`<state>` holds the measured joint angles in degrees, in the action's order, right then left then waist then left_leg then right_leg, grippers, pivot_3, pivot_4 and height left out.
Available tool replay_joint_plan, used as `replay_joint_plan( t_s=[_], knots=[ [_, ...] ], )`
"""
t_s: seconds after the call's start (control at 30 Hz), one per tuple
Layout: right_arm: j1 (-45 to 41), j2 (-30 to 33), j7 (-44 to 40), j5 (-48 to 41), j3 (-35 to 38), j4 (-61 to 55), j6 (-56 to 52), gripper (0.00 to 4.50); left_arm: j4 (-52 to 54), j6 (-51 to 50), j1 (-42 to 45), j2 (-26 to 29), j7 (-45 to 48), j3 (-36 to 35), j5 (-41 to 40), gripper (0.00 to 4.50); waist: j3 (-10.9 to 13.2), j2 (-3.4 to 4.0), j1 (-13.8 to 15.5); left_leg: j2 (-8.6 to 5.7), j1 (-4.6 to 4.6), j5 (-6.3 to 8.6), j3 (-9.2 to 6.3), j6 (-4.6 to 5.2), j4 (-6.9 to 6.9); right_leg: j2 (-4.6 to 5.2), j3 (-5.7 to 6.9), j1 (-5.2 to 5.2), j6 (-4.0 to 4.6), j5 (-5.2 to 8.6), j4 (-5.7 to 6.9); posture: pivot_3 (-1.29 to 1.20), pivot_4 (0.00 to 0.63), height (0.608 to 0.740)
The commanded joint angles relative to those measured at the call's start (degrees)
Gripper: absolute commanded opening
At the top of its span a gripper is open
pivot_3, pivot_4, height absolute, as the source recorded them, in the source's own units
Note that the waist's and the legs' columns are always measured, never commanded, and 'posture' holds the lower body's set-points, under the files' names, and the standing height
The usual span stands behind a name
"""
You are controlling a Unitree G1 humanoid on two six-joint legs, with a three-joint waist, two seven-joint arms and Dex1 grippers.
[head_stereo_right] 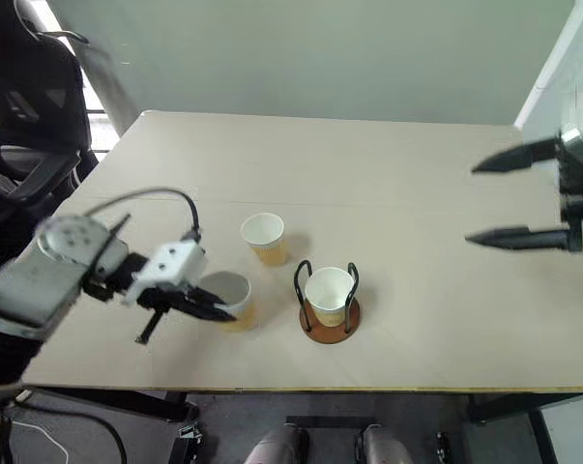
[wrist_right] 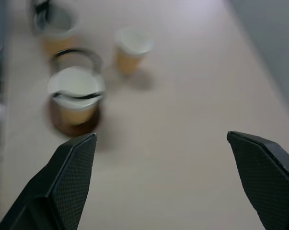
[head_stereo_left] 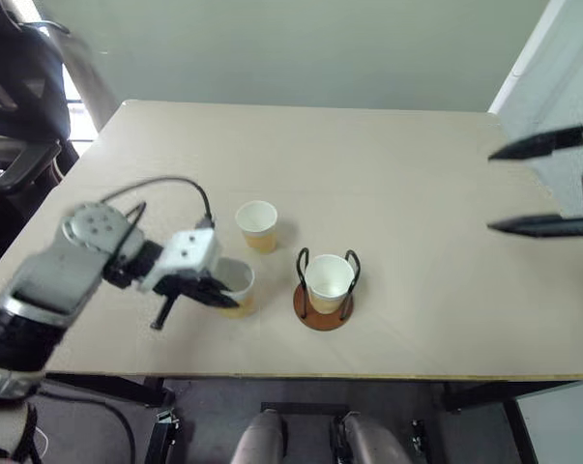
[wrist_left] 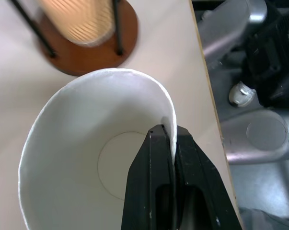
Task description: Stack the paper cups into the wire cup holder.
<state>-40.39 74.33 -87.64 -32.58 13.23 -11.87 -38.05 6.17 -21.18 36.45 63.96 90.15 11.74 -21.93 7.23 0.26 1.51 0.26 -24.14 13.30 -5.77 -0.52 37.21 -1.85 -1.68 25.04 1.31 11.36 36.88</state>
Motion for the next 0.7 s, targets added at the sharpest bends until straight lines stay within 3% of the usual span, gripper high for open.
replay_joint_plan(
  t_s=[0.03, 0.13, 0.23, 0.4, 0.53, 0.7],
  knots=[
    [3.66, 2.34, -3.24, -6.51, 11.55, -3.34, -3.12, 4.5, -3.19, -1.72, 11.4, 3.58, 2.35, -1.37, -7.72, 0.02, 0.0, 0.0, 0.1, -0.04, -0.03, 0.0, 0.02, 0.0, 0.01, 0.01, -0.01, 0.0, -0.04, 0.02, 0.0, 0.0, 0.15, 0.74],
    [4.19, 1.75, 0.06, -9.13, 13.81, -4.14, -4.57, 4.5, -8.82, -0.82, 25.36, 1.68, 2.35, 2.87, -11.92, 0.02, -0.01, 0.0, 0.06, -0.07, 0.04, 0.01, 0.01, 0.02, 0.08, 0.03, -0.06, -0.12, -0.11, 0.07, -0.03, 0.0, 0.15, 0.74],
    [3.26, 1.11, 2.66, -11.34, 13.42, -5.45, -4.61, 4.5, -10.82, 1.56, 33.28, -1.23, 2.35, 9.08, -16.85, 0.02, -0.01, 0.08, -0.02, -0.13, 0.14, 0.03, 0.01, 0.18, 0.15, 0.06, -0.12, -0.33, -0.22, 0.15, -0.16, 0.0, 0.15, 0.74],
    [1.54, 1.92, 6.08, -16.49, 13.24, -8.35, -6.79, 4.5, -11.86, 8.91, 40.71, -3.67, 2.35, 21.21, -20.35, 0.02, 0.06, 0.32, -0.16, -0.24, 0.07, 0.17, 0.0, 0.47, 0.65, 0.08, -0.24, -0.45, -0.66, 0.22, -0.04, 0.0, 0.15, 0.74],
    [4.64, 3.39, 7.05, -17.4, 17.13, -10.09, -8.68, 4.5, -14.15, 15.68, 45.03, -6.56, 2.35, 30.65, -21.03, 0.02, 0.06, 0.31, -0.15, -0.29, -0.1, 0.33, -0.01, 0.66, 0.92, 0.1, -0.27, -0.49, -0.94, 0.33, -0.1, 0.0, 0.15, 0.74],
    [8.47, 3.58, 9.55, -18.5, 21.66, -13.32, -11.39, 4.5, -17.31, 20.4, 47.62, -8.04, 2.35, 36.24, -22.65, 0.02, 0.07, 0.32, -0.07, -0.39, -0.16, 0.54, 0.02, 0.87, 1.0, 0.16, -0.32, -0.53, -1.14, 0.41, -0.19, 0.0, 0.15, 0.74]
  ],
)
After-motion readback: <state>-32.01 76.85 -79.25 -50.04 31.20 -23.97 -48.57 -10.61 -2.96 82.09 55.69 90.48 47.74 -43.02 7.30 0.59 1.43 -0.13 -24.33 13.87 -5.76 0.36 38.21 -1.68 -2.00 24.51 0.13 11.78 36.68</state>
